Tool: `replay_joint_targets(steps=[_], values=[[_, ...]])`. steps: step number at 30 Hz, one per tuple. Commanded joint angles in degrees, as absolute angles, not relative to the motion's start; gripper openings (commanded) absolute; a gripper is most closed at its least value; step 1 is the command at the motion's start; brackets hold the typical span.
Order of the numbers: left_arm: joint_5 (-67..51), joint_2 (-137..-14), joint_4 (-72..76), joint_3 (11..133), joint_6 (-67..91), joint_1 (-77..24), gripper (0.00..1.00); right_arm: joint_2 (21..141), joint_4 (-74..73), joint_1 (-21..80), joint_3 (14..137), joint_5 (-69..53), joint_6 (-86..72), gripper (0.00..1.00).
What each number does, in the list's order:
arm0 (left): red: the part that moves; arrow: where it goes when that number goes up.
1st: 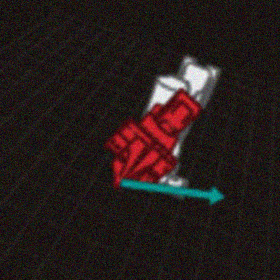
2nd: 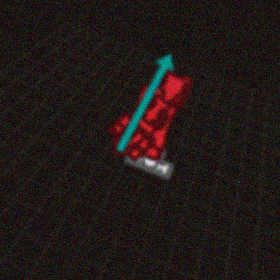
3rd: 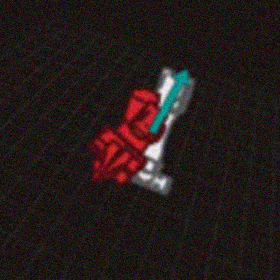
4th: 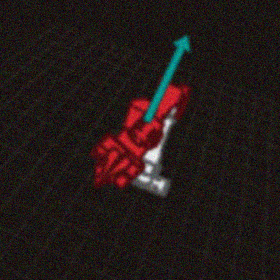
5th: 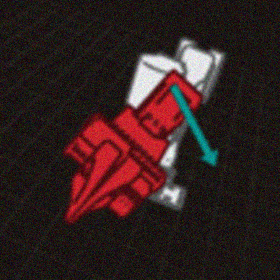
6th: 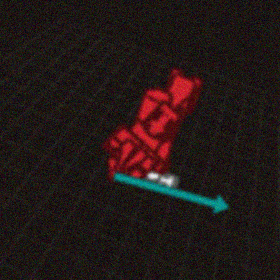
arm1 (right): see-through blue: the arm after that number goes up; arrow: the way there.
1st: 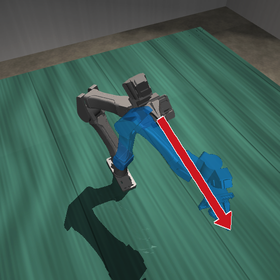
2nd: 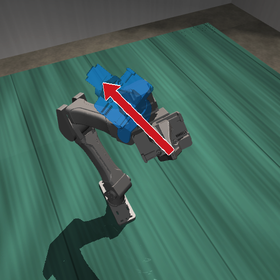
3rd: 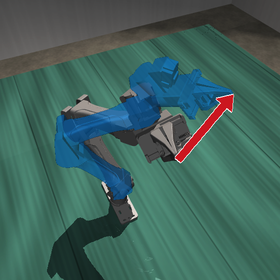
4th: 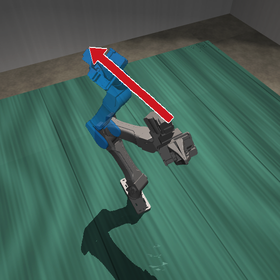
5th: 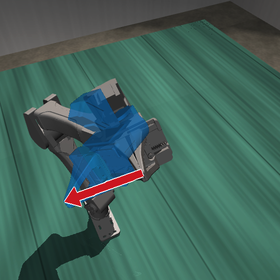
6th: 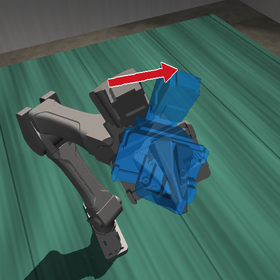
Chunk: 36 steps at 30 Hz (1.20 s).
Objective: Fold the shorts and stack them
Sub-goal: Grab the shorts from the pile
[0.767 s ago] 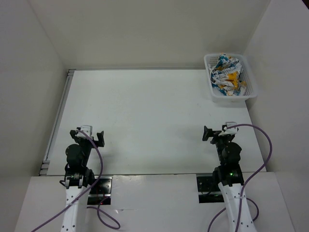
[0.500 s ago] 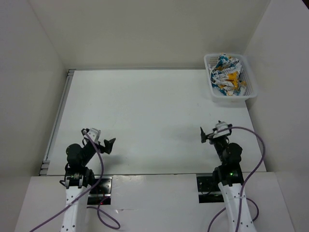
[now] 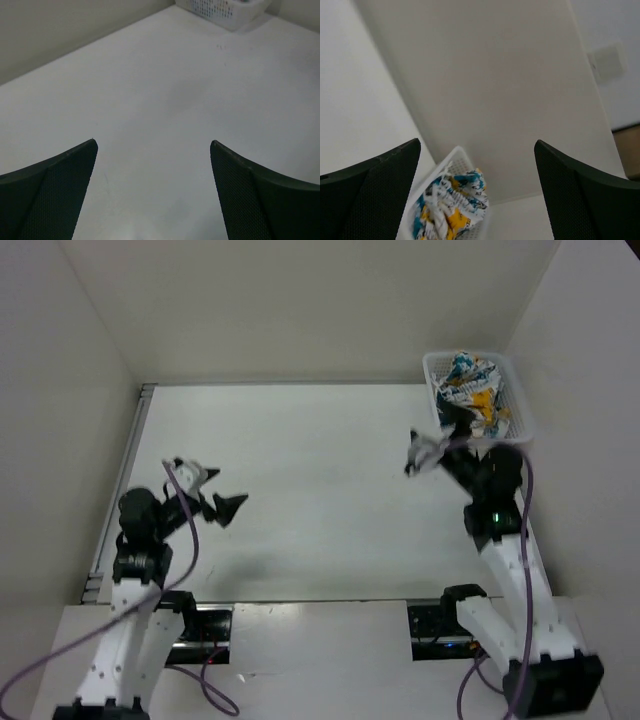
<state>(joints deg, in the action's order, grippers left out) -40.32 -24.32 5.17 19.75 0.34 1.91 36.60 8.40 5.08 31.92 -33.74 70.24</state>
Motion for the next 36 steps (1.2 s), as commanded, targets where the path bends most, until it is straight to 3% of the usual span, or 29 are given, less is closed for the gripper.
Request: replay_joint_targets(steps=[1, 5, 9, 12, 19, 30, 31, 32, 34, 35, 36], values=[[-34.90, -44.02, -0.72, 36.86, 0.00, -0.43, 1.00, 59.36, 12.67, 5.89, 53.40, -11.39, 40.74, 0.99], [-22.18, -68.07, -13.68, 63.99, 0.00, -4.48, 1.00, 76.78, 5.30, 1.08, 69.81, -4.57, 31.93, 0.99], [-19.25, -90.12, -28.27, 77.93, 0.00, -5.62, 1.00, 94.28, -6.66, -3.15, 85.85, -2.64, 20.05, 0.99], [-19.77, -96.83, -28.83, 83.58, 0.00, -6.24, 1.00, 103.78, -8.78, -5.78, 91.57, -0.44, 17.32, 0.96], [-21.18, -100.90, -26.37, 86.31, 0.00, -7.82, 1.00, 123.91, -14.41, -9.93, 110.63, 5.53, 11.08, 0.94], [-12.74, -101.43, -26.98, 85.08, 0.00, -7.82, 1.00, 133.95, -14.41, -9.93, 110.56, 6.68, 15.38, 0.97], [-12.74, -101.43, -26.98, 85.08, 0.00, -7.82, 1.00, 134.64, -14.41, -9.93, 110.57, 6.68, 15.38, 0.92], [-13.44, -101.95, -26.98, 85.60, 0.00, -7.82, 1.00, 134.65, -14.41, -9.93, 110.57, 6.68, 15.38, 0.75], [-14.58, -101.95, -27.50, 86.21, 0.00, -7.82, 1.00, 135.26, -14.41, -9.93, 110.57, 7.21, 15.38, 0.55], [-15.46, -101.95, -27.51, 86.22, 0.00, -7.82, 1.00, 135.26, -14.41, -9.93, 109.78, 7.21, 15.38, 0.39], [-15.47, -101.95, -27.51, 86.22, 0.00, -7.82, 1.00, 135.26, -14.41, -9.93, 109.17, 7.99, 15.38, 0.32]])
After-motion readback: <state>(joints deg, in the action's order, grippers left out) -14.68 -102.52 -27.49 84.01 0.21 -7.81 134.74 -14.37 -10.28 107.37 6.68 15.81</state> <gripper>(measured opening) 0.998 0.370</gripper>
